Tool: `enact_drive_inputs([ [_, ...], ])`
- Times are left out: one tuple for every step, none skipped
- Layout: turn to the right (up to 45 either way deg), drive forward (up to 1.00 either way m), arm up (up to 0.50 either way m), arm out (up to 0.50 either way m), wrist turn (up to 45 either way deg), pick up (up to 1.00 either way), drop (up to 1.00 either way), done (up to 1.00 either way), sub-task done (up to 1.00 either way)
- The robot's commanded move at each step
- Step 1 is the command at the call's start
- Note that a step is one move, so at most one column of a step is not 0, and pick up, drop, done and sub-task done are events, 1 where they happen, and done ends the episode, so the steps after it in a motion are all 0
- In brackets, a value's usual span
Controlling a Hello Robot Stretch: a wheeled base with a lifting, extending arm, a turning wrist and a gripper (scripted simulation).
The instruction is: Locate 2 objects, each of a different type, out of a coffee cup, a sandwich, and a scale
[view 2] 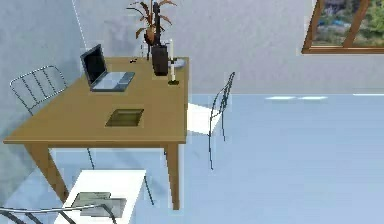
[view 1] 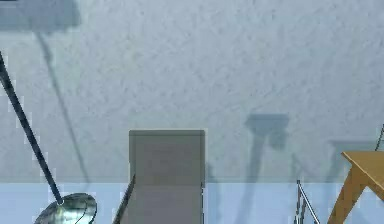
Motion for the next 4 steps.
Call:
enact_drive_inputs([
  [-45.0,0.00,0.00,0.00,0.0,0.00,0.00,0.00,0.00],
  [-45.0,0.00,0.00,0.00,0.0,0.00,0.00,0.00,0.00],
  [0.0,1.00,0.00,0.00,0.0,0.00,0.00,0.00,0.00],
  [-3.0,0.00,0.00,0.00,0.0,0.00,0.00,0.00,0.00],
])
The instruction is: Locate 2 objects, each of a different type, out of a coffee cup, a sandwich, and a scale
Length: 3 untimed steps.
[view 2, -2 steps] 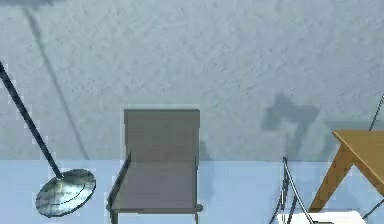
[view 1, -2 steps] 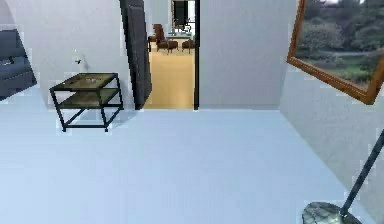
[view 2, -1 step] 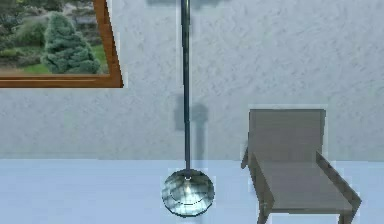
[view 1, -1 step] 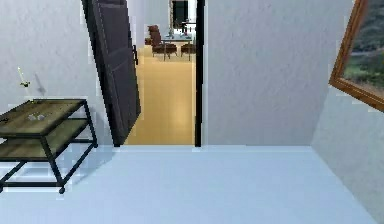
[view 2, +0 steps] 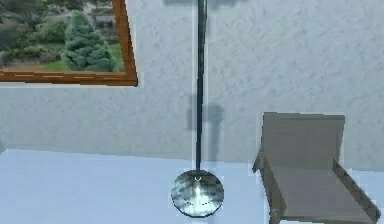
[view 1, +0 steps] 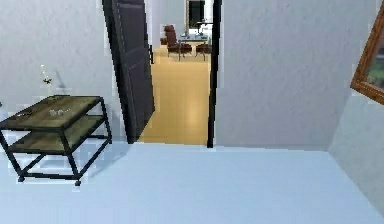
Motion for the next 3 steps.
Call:
enact_drive_inputs([
  [0.0,1.00,0.00,0.00,0.0,0.00,0.00,0.00,0.00],
  [0.0,0.85,0.00,0.00,0.0,0.00,0.00,0.00,0.00],
  [-6.0,0.00,0.00,0.00,0.0,0.00,0.00,0.00,0.00],
])
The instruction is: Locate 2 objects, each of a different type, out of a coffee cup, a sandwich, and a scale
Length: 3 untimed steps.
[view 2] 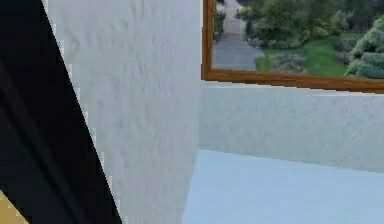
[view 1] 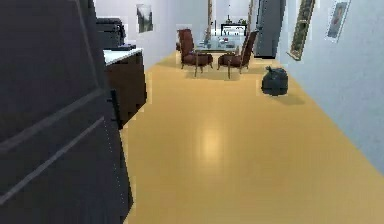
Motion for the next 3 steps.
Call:
enact_drive_inputs([
  [0.0,1.00,0.00,0.00,0.0,0.00,0.00,0.00,0.00],
  [-12.0,0.00,0.00,0.00,0.0,0.00,0.00,0.00,0.00],
  [0.0,0.20,0.00,0.00,0.0,0.00,0.00,0.00,0.00],
])
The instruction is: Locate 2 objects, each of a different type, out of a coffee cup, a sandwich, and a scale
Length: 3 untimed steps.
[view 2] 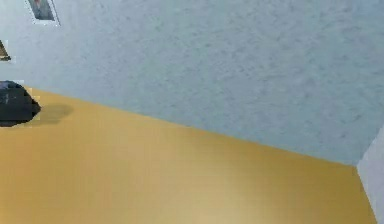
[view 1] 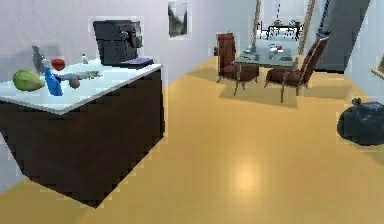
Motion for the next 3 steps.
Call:
enact_drive_inputs([
  [-15.0,0.00,0.00,0.00,0.0,0.00,0.00,0.00,0.00],
  [0.0,1.00,0.00,0.00,0.0,0.00,0.00,0.00,0.00],
  [-33.0,0.00,0.00,0.00,0.0,0.00,0.00,0.00,0.00],
])
